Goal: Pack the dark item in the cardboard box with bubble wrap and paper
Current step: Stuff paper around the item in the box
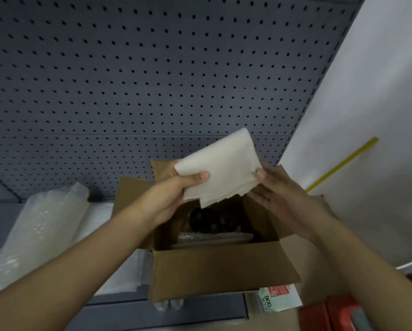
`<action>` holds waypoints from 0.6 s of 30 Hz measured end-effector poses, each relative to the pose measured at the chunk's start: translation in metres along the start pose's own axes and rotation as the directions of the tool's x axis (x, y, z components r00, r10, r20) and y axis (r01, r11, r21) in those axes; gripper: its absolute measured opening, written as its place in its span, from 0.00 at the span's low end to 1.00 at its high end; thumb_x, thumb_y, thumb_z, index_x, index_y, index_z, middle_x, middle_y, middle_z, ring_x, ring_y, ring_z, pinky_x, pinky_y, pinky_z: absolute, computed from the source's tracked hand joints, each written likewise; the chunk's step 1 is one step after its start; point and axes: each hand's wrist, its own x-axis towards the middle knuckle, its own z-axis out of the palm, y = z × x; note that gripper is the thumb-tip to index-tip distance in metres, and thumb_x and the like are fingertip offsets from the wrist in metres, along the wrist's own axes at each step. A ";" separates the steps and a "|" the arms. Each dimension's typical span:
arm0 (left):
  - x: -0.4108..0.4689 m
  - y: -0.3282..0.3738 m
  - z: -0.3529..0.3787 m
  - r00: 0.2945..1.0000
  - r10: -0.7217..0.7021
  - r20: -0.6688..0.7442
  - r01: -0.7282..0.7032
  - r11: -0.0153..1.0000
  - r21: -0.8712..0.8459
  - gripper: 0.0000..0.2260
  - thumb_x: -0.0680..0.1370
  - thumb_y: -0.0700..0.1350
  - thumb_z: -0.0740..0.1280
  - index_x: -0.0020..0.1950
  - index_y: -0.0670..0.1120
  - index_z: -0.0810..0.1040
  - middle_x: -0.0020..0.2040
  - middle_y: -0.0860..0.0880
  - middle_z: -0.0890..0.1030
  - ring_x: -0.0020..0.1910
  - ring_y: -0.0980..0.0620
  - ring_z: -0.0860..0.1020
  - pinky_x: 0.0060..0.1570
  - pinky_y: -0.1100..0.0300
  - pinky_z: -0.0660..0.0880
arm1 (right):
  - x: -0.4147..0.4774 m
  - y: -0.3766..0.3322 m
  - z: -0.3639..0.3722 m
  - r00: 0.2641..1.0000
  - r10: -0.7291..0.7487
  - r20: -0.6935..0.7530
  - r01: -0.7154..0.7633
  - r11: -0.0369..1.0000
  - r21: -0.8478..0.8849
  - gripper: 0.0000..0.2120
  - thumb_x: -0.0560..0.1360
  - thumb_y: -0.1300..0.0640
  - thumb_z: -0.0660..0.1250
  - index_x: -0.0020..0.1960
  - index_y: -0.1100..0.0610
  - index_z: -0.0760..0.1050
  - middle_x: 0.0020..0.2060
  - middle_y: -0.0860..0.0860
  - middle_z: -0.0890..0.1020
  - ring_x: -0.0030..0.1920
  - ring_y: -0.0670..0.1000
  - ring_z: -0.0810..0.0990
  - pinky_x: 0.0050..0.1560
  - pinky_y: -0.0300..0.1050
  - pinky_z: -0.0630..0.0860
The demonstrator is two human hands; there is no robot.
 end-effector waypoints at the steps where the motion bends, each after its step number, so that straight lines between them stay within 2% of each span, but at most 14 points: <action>1: 0.003 -0.008 0.008 1.000 -0.017 0.005 0.017 0.999 -0.040 0.27 0.69 0.40 0.73 0.67 0.44 0.73 0.61 0.44 0.81 0.59 0.46 0.80 0.54 0.52 0.80 | -0.001 0.004 -0.001 1.000 -0.007 0.013 0.006 1.000 0.023 0.34 0.68 0.48 0.72 0.70 0.54 0.66 0.63 0.53 0.78 0.64 0.52 0.77 0.63 0.48 0.74; 4: 0.012 -0.032 0.031 0.994 -0.113 -0.002 0.111 0.980 -0.164 0.24 0.72 0.40 0.71 0.68 0.44 0.72 0.62 0.43 0.80 0.60 0.45 0.79 0.57 0.50 0.79 | -0.001 0.011 -0.002 0.996 -0.083 0.021 0.081 0.995 0.066 0.31 0.69 0.54 0.72 0.69 0.54 0.66 0.64 0.53 0.77 0.64 0.53 0.77 0.62 0.52 0.75; 6: 0.020 -0.044 0.042 0.988 -0.152 -0.007 0.147 0.969 -0.199 0.22 0.74 0.40 0.71 0.67 0.44 0.73 0.62 0.42 0.81 0.60 0.44 0.79 0.57 0.50 0.79 | 0.005 0.013 -0.009 0.981 -0.160 -0.111 0.164 0.986 0.031 0.26 0.70 0.57 0.70 0.66 0.54 0.66 0.61 0.52 0.78 0.60 0.51 0.80 0.56 0.51 0.80; 8: 0.027 -0.052 0.048 0.985 -0.167 -0.049 0.159 0.979 -0.128 0.20 0.74 0.41 0.71 0.65 0.45 0.74 0.60 0.44 0.82 0.58 0.46 0.81 0.55 0.52 0.80 | 0.014 0.013 -0.022 0.954 -0.218 -0.206 0.210 0.976 -0.059 0.19 0.73 0.59 0.68 0.62 0.54 0.67 0.56 0.49 0.78 0.55 0.46 0.82 0.48 0.47 0.82; 9: 0.029 -0.057 0.049 0.981 -0.184 -0.060 0.182 0.983 -0.033 0.20 0.73 0.42 0.72 0.64 0.47 0.74 0.58 0.45 0.83 0.56 0.48 0.82 0.55 0.53 0.80 | 0.020 0.011 -0.031 0.946 -0.233 -0.223 0.207 0.969 -0.135 0.16 0.75 0.59 0.67 0.60 0.54 0.67 0.54 0.47 0.78 0.52 0.45 0.82 0.45 0.45 0.82; 10: 0.031 -0.062 0.051 0.975 -0.213 -0.067 0.220 0.969 0.111 0.20 0.73 0.43 0.73 0.64 0.47 0.74 0.57 0.46 0.83 0.55 0.50 0.82 0.56 0.53 0.79 | 0.026 0.011 -0.043 0.936 -0.265 -0.230 0.197 0.939 -0.281 0.14 0.75 0.58 0.66 0.59 0.53 0.67 0.51 0.45 0.78 0.51 0.46 0.82 0.44 0.44 0.83; 11: 0.033 -0.068 0.051 0.966 -0.248 -0.078 0.260 0.916 0.306 0.20 0.73 0.44 0.74 0.63 0.48 0.74 0.55 0.47 0.84 0.54 0.51 0.82 0.57 0.53 0.78 | 0.030 0.009 -0.053 0.928 -0.309 -0.211 0.177 0.860 -0.479 0.15 0.76 0.56 0.66 0.60 0.53 0.67 0.48 0.43 0.77 0.48 0.45 0.81 0.43 0.41 0.82; 12: 0.035 -0.075 0.050 0.957 -0.275 -0.096 0.284 0.810 0.514 0.20 0.72 0.45 0.74 0.62 0.48 0.73 0.54 0.48 0.84 0.53 0.52 0.82 0.58 0.55 0.77 | 0.035 0.009 -0.063 0.922 -0.352 -0.162 0.159 0.724 -0.671 0.16 0.76 0.55 0.65 0.62 0.52 0.66 0.45 0.39 0.76 0.45 0.41 0.79 0.43 0.34 0.79; 14: 0.037 -0.090 0.051 0.939 -0.333 -0.087 0.264 0.534 0.803 0.18 0.75 0.48 0.71 0.63 0.49 0.72 0.57 0.50 0.81 0.56 0.52 0.79 0.58 0.60 0.75 | 0.045 0.012 -0.077 0.923 -0.385 -0.008 0.193 0.480 -0.856 0.17 0.77 0.57 0.64 0.65 0.53 0.66 0.39 0.35 0.71 0.37 0.35 0.73 0.36 0.26 0.72; 16: 0.038 -0.101 0.059 0.900 -0.437 -0.014 0.194 0.371 0.908 0.17 0.77 0.54 0.65 0.65 0.52 0.73 0.61 0.52 0.77 0.58 0.54 0.76 0.59 0.59 0.73 | 0.055 0.019 -0.083 0.928 -0.341 0.147 0.276 0.370 -0.887 0.16 0.77 0.62 0.62 0.64 0.54 0.68 0.35 0.39 0.71 0.31 0.37 0.73 0.32 0.30 0.70; 18: 0.038 -0.109 0.069 0.858 -0.514 0.012 0.183 0.326 0.927 0.17 0.79 0.57 0.61 0.65 0.53 0.74 0.61 0.52 0.76 0.58 0.54 0.75 0.61 0.56 0.72 | 0.065 0.029 -0.086 0.933 -0.251 0.256 0.323 0.275 -0.906 0.16 0.77 0.65 0.60 0.63 0.55 0.69 0.35 0.48 0.75 0.32 0.45 0.76 0.32 0.39 0.72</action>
